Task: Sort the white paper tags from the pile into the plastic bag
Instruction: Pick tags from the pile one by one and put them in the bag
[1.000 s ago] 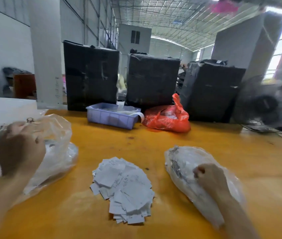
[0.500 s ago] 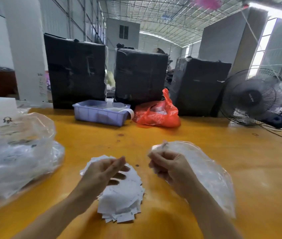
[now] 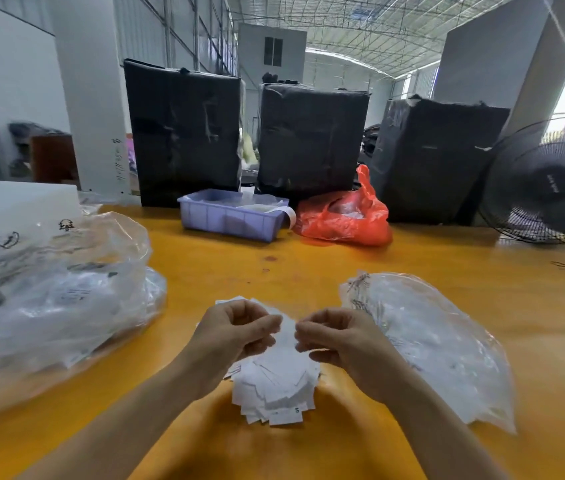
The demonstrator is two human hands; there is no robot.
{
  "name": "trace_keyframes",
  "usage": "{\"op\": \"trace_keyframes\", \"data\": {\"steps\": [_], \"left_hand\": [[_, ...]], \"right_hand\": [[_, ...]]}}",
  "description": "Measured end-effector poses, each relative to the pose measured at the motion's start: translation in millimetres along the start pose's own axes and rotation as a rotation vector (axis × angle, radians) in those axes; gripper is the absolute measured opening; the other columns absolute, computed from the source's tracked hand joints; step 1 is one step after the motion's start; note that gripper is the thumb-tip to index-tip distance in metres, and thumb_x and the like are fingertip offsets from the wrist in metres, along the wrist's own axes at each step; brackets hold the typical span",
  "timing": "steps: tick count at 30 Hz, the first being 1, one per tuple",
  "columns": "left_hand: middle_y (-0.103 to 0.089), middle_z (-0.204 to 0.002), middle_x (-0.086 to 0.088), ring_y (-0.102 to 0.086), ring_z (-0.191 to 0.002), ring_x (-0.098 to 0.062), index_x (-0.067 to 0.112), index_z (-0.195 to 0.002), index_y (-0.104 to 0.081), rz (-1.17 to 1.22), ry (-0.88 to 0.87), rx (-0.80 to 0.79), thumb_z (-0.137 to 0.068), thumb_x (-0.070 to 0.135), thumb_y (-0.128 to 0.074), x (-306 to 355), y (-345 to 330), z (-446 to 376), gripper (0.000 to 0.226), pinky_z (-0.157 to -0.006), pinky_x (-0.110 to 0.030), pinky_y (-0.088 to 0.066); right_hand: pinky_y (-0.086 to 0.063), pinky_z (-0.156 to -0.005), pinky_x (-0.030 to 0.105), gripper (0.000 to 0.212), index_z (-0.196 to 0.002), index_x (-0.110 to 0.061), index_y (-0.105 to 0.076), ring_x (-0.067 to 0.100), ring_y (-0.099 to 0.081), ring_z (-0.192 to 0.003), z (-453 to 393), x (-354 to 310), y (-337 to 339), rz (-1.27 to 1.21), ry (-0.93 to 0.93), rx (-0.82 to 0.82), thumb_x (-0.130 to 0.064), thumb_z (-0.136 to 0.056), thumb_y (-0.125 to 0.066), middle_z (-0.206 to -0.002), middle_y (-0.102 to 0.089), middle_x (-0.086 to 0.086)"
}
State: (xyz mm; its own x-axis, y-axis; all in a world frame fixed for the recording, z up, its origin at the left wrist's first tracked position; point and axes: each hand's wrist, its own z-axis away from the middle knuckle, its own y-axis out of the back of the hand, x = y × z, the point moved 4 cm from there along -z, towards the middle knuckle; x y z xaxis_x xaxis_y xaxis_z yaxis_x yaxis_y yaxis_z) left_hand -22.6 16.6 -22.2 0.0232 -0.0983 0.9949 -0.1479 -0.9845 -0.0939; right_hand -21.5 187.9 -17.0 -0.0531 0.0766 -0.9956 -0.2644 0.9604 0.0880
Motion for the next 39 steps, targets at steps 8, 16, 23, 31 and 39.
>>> {"op": "trace_keyframes", "data": {"steps": [8, 16, 23, 31, 39], "left_hand": [[-0.072, -0.084, -0.009, -0.066, -0.073, -0.016, 0.009, -0.101, -0.066, -0.175, 0.019, -0.165, -0.060, 0.023, -0.081, -2, -9, 4, 0.046, -0.070, -0.026, -0.053], [-0.069, -0.068, -0.005, -0.061, -0.061, -0.009, 0.008, -0.085, -0.074, -0.244, 0.058, -0.147, -0.055, 0.023, -0.083, -5, -2, 1, 0.034, -0.059, -0.020, -0.049], [-0.072, -0.073, -0.003, -0.066, -0.064, -0.010, 0.007, -0.081, -0.072, 0.000, 0.102, 0.026, -0.062, 0.022, -0.076, -5, 8, -4, 0.025, -0.058, -0.017, -0.051], [-0.070, -0.074, -0.011, -0.068, -0.060, -0.013, -0.002, -0.086, -0.067, 0.185, 0.005, 0.289, -0.072, -0.002, -0.073, -3, 21, -8, 0.015, -0.055, -0.018, -0.053], [-0.058, -0.052, 0.006, -0.051, -0.045, 0.004, 0.012, -0.073, -0.071, -0.201, -0.094, 0.328, -0.076, 0.009, -0.076, -6, 31, -12, 0.007, -0.047, -0.009, -0.041]], "right_hand": [[-0.051, -0.064, 0.025, 0.031, -0.079, -0.002, -0.071, 0.015, -0.062, -0.062, 1, -3, -5, 0.089, 0.107, 0.005, -0.030, -0.067, -0.075, -0.065, -0.068, 0.008], [-0.051, -0.063, 0.025, 0.029, -0.076, -0.005, -0.071, 0.014, -0.062, -0.060, 0, 2, -13, 0.115, 0.103, 0.019, -0.033, -0.070, -0.074, -0.066, -0.069, 0.010], [-0.051, -0.061, 0.022, 0.008, -0.085, -0.002, -0.067, 0.016, -0.067, -0.066, -2, 2, -8, 0.060, 0.103, 0.105, -0.010, -0.083, -0.068, -0.076, -0.073, 0.010], [-0.051, -0.063, 0.018, 0.007, -0.085, -0.015, -0.067, 0.010, -0.063, -0.070, -2, 0, -10, 0.573, 0.235, 0.220, -0.020, -0.083, -0.071, -0.076, -0.069, -0.004], [-0.049, -0.079, 0.029, 0.038, -0.096, -0.012, -0.070, 0.013, -0.057, -0.086, -5, 10, -21, 0.950, 0.182, 0.005, -0.041, -0.072, -0.078, -0.093, -0.062, -0.002]]}}
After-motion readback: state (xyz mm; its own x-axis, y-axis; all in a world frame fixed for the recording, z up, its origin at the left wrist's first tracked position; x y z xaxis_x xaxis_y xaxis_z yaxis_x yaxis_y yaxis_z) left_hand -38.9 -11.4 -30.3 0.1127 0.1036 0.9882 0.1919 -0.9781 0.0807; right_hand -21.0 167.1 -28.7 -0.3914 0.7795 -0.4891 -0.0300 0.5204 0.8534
